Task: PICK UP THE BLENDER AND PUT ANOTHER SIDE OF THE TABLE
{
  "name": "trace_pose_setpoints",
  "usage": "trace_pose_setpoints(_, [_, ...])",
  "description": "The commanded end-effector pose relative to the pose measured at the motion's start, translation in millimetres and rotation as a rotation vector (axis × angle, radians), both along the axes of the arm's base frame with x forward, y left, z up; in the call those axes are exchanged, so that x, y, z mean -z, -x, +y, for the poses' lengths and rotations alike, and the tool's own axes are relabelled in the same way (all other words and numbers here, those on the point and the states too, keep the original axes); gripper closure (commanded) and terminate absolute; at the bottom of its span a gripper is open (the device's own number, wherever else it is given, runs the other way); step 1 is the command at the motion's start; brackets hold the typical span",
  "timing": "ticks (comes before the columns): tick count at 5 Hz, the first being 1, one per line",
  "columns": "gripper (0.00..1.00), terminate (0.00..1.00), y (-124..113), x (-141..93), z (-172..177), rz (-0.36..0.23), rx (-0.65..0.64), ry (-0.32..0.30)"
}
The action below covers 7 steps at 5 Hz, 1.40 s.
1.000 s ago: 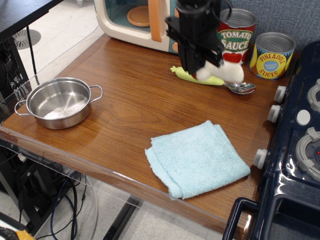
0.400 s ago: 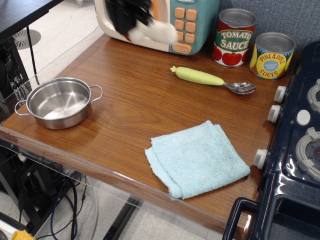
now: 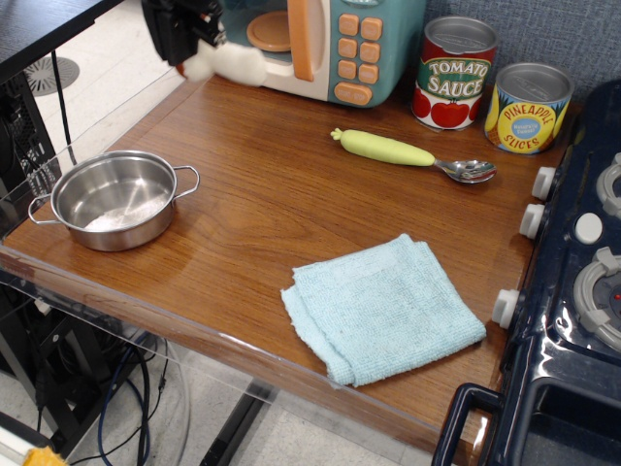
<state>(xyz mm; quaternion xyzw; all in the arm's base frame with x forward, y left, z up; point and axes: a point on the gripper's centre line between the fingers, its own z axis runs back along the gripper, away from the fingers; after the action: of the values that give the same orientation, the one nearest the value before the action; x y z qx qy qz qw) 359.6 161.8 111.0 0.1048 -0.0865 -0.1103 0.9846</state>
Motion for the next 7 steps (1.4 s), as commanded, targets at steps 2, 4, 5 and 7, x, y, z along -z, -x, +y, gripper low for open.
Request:
trace_pose_setpoints(2, [1.00,0.00,-18,17,51,-0.027,-0.058,-0.054])
trace_pose_setpoints(4, [1.00,0.00,-31,42,81,-0.068,-0.068,-0.041])
trace_pose_setpoints(5, [0.00,0.00,-25,39,77,-0.088,-0.074,-0.045])
trace_pose_setpoints(7, [0.00,0.00,-26,35,75,-0.091,-0.080,-0.038])
